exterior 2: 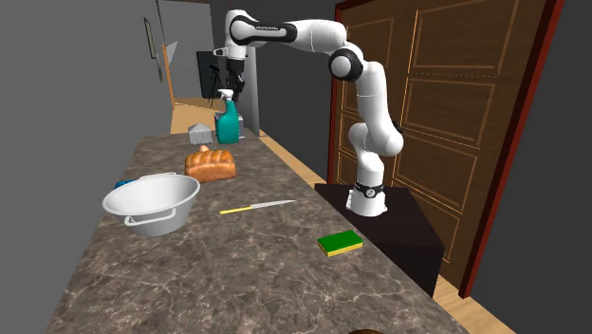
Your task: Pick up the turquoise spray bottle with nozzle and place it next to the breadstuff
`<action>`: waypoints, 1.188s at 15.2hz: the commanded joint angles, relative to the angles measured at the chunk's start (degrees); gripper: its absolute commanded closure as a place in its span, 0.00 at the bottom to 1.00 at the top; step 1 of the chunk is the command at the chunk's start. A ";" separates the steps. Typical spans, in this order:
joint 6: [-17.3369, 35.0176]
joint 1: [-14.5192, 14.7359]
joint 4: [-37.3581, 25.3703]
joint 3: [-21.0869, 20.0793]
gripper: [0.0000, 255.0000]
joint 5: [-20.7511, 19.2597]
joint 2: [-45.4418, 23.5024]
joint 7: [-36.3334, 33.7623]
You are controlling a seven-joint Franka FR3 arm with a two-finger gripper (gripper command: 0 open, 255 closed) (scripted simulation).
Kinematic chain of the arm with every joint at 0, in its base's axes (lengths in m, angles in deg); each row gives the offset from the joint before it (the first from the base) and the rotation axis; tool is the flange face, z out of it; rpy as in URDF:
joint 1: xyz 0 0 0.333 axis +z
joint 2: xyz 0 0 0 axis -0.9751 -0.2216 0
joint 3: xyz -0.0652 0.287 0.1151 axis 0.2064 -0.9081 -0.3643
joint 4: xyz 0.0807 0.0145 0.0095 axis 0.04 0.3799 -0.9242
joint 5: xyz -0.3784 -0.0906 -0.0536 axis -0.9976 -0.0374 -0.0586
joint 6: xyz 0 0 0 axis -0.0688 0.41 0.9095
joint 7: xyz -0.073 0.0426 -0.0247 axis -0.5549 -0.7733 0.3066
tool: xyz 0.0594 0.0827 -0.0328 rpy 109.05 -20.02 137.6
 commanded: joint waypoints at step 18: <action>15.86 3.41 18.04 -0.38 1.00 -2.69 3.44 -1.00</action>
